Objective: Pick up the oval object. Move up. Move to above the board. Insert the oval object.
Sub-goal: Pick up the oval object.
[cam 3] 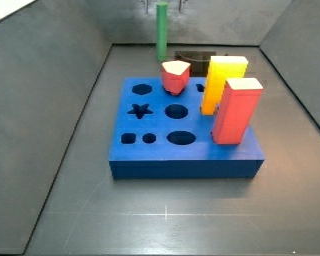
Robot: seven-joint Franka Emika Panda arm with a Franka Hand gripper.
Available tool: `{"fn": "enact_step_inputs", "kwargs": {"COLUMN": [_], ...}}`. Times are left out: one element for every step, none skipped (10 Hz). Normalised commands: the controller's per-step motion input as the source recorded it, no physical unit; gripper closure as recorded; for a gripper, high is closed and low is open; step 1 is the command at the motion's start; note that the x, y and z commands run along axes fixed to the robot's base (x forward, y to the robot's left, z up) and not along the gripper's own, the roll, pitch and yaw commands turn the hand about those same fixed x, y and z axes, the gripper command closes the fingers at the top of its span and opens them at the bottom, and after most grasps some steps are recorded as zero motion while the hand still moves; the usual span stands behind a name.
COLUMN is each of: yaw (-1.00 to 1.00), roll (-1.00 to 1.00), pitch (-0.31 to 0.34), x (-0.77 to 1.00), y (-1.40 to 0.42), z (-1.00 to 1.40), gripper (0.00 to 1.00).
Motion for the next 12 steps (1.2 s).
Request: {"fn": "enact_step_inputs", "kwargs": {"yaw": [0.00, 0.00, 0.00, 0.00, 0.00, 0.00, 0.00, 0.00, 0.00, 0.00, 0.00, 0.00], "roll": [0.00, 0.00, 0.00, 0.00, 0.00, 0.00, 0.00, 0.00, 0.00, 0.00, 0.00, 0.00], "pitch": [0.000, 0.000, 0.000, 0.000, 0.000, 0.000, 0.000, 0.000, 0.000, 0.000, 0.000, 0.000], "x": [0.00, 0.00, 0.00, 0.00, 0.00, 0.00, 0.00, 0.00, 0.00, 0.00, 0.00, 0.00], "y": [0.00, 0.00, 0.00, 0.00, 0.00, 0.00, 0.00, 0.00, 0.00, 0.00, 0.00, 0.00], "z": [0.00, 0.00, 0.00, 0.00, 0.00, 0.00, 0.00, 0.00, 0.00, 0.00, 0.00, 0.00], "gripper": [1.00, 1.00, 1.00, 1.00, 1.00, 1.00, 1.00, 1.00, 1.00, 1.00, 1.00, 1.00]}}
